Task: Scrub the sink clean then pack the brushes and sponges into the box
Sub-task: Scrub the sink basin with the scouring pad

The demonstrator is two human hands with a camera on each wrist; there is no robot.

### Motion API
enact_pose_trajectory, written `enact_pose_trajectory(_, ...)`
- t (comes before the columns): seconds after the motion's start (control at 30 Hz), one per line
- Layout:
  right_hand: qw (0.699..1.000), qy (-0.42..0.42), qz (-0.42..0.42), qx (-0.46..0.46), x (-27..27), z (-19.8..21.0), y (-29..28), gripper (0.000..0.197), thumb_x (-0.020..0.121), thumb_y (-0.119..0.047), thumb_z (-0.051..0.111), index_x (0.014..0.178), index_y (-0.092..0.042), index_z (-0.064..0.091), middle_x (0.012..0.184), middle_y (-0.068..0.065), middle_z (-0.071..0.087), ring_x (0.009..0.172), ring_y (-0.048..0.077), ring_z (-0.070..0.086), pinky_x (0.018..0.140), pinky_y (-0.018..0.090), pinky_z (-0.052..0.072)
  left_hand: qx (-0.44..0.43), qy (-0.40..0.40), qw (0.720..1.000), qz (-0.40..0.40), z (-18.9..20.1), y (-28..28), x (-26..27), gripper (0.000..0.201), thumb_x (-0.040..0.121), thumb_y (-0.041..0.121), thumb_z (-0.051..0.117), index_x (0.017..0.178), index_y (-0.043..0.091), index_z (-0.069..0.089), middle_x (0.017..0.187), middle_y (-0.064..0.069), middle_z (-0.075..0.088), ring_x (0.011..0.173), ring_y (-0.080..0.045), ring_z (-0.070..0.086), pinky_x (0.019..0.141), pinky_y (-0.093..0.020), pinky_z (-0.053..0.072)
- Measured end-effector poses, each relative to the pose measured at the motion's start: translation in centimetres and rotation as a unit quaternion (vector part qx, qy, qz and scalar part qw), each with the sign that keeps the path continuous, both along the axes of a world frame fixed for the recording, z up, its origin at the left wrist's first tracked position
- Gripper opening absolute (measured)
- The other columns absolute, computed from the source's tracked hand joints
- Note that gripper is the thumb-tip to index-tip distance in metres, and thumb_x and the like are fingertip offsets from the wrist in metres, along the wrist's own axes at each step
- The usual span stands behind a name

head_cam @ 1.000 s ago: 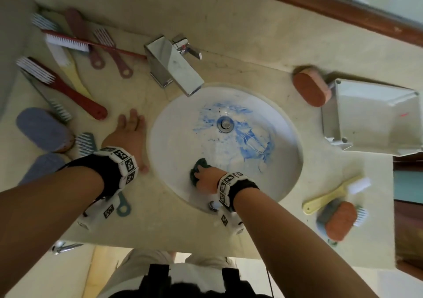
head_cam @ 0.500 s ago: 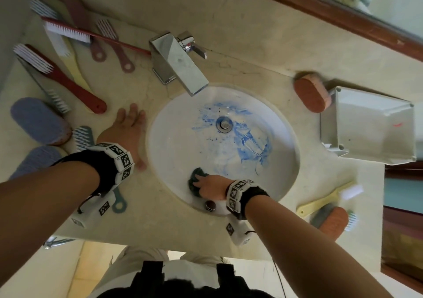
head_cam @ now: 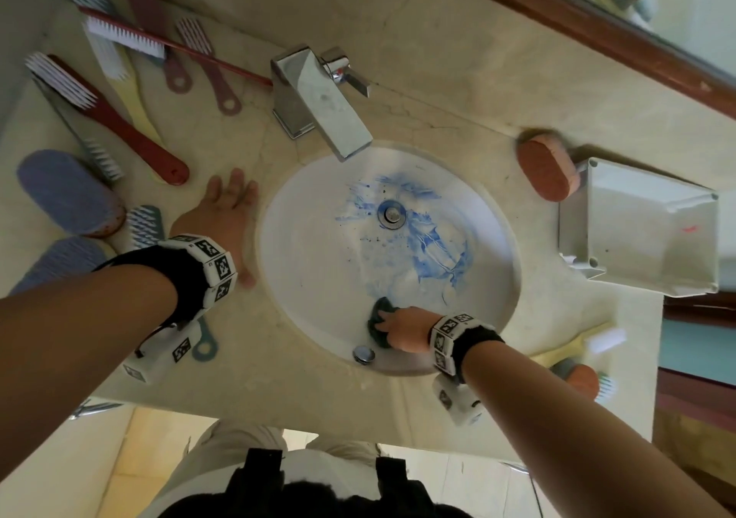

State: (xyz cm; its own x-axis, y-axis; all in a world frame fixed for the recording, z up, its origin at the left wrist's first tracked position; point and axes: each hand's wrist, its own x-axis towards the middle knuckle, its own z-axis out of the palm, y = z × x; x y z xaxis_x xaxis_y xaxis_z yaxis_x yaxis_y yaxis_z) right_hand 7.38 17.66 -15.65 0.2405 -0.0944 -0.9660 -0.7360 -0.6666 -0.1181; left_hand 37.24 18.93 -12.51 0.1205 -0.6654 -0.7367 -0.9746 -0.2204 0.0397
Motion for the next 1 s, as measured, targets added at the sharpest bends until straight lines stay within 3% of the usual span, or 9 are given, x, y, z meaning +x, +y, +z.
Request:
enact_pose_trajectory(0.13, 0.997, -0.044, -0.059, 0.027, 1.8, -0.1, 1.1, 0.053, 0.102, -0.018, 0.037, 0.153, -0.015, 0.024, 0.162, 0.009, 0.012, 0.145, 0.032, 0.023, 0.116, 0.035, 0.017, 0.006, -0.002, 1.000, 0.001, 0.3, -0.1, 0.0, 0.149, 0.056, 0.047, 0.090, 0.151, 0.017, -0.021, 0.157, -0.005, -0.029, 0.147, -0.031, -0.015, 0.120, -0.043, 0.012)
enact_pose_trajectory(0.23, 0.998, -0.032, -0.062, 0.012, -0.3, -0.4, 0.2, 0.052, 0.102, -0.020, 0.031, 0.153, -0.025, 0.024, 0.163, 0.003, 0.011, 0.142, 0.030, 0.029, 0.116, 0.035, 0.019, 0.009, -0.001, 1.000, 0.000, 0.4, -0.1, -0.1, 0.148, 0.057, 0.046, 0.090, 0.151, 0.017, -0.020, 0.157, -0.006, -0.029, 0.147, -0.031, -0.015, 0.120, -0.044, 0.014)
enact_pose_trajectory(0.4, 0.997, 0.047, -0.041, -0.039, -4.1, 0.4, -2.5, 0.049, 0.103, -0.017, 0.027, 0.151, -0.023, 0.028, 0.158, 0.001, 0.022, 0.138, 0.026, 0.035, 0.112, 0.031, 0.024, 0.011, 0.003, 1.000, 0.004, 0.4, -0.1, 0.0, 0.149, 0.056, 0.045, 0.090, 0.151, 0.018, -0.021, 0.157, -0.005, -0.030, 0.147, -0.030, -0.017, 0.121, -0.044, 0.013)
enact_pose_trajectory(0.5, 0.997, 0.051, -0.002, -0.059, -4.4, 0.0, -2.5, 0.048, 0.103, -0.015, 0.029, 0.151, -0.009, 0.028, 0.156, 0.011, 0.028, 0.140, 0.029, 0.031, 0.114, 0.033, 0.024, 0.003, 0.004, 1.000, 0.006, 0.2, 0.0, 0.0, 0.149, 0.056, 0.044, 0.091, 0.152, 0.018, -0.021, 0.157, -0.004, -0.030, 0.147, -0.030, -0.017, 0.120, -0.043, 0.013)
enact_pose_trajectory(0.63, 0.999, 0.027, -0.011, -0.023, -1.4, 0.2, -0.5, 0.049, 0.104, -0.015, 0.025, 0.152, -0.005, 0.023, 0.157, 0.016, 0.021, 0.140, 0.032, 0.030, 0.115, 0.036, 0.021, 0.001, -0.001, 1.000, 0.003, 0.1, 0.0, -0.1, 0.149, 0.057, 0.044, 0.090, 0.151, 0.018, -0.022, 0.156, -0.004, -0.032, 0.147, -0.031, -0.017, 0.120, -0.043, 0.013)
enact_pose_trajectory(0.73, 0.999, -0.011, -0.038, 0.009, 1.1, -0.1, 0.9, 0.051, 0.101, -0.017, 0.037, 0.150, -0.009, 0.031, 0.160, 0.012, 0.015, 0.144, 0.033, 0.023, 0.118, 0.043, 0.020, 0.002, -0.003, 1.000, 0.005, 0.0, -0.1, -0.1, 0.149, 0.056, 0.043, 0.091, 0.151, 0.018, -0.022, 0.156, -0.005, -0.031, 0.147, -0.031, -0.017, 0.120, -0.044, 0.014)
enact_pose_trajectory(0.8, 0.999, -0.029, -0.037, 0.011, 1.8, 0.0, 1.0, 0.055, 0.100, -0.021, 0.038, 0.153, -0.014, 0.025, 0.162, 0.009, 0.010, 0.144, 0.033, 0.024, 0.118, 0.041, 0.021, -0.001, -0.001, 1.000, 0.008, -0.1, -0.1, 0.0, 0.150, 0.055, 0.043, 0.091, 0.151, 0.019, -0.021, 0.157, -0.004, -0.030, 0.147, -0.031, -0.016, 0.120, -0.045, 0.016)
enact_pose_trajectory(0.87, 0.999, -0.026, -0.038, -0.005, 1.1, 0.3, 0.4, 0.055, 0.101, -0.021, 0.034, 0.155, -0.017, 0.019, 0.162, 0.008, 0.008, 0.142, 0.033, 0.028, 0.116, 0.038, 0.022, -0.006, 0.000, 1.000, 0.009, -0.1, -0.1, 0.0, 0.150, 0.054, 0.044, 0.092, 0.151, 0.020, -0.020, 0.157, -0.003, -0.030, 0.147, -0.030, -0.015, 0.120, -0.045, 0.017)
enact_pose_trajectory(1.0, 0.997, 0.027, 0.004, -0.068, -2.5, 1.1, -2.1, 0.053, 0.104, -0.014, 0.024, 0.155, -0.011, 0.013, 0.160, 0.016, 0.011, 0.140, 0.030, 0.029, 0.114, 0.034, 0.024, -0.008, -0.001, 1.000, 0.006, -0.3, 0.0, 0.1, 0.150, 0.054, 0.046, 0.091, 0.151, 0.021, -0.022, 0.156, -0.003, -0.032, 0.147, -0.030, -0.017, 0.120, -0.046, 0.017)
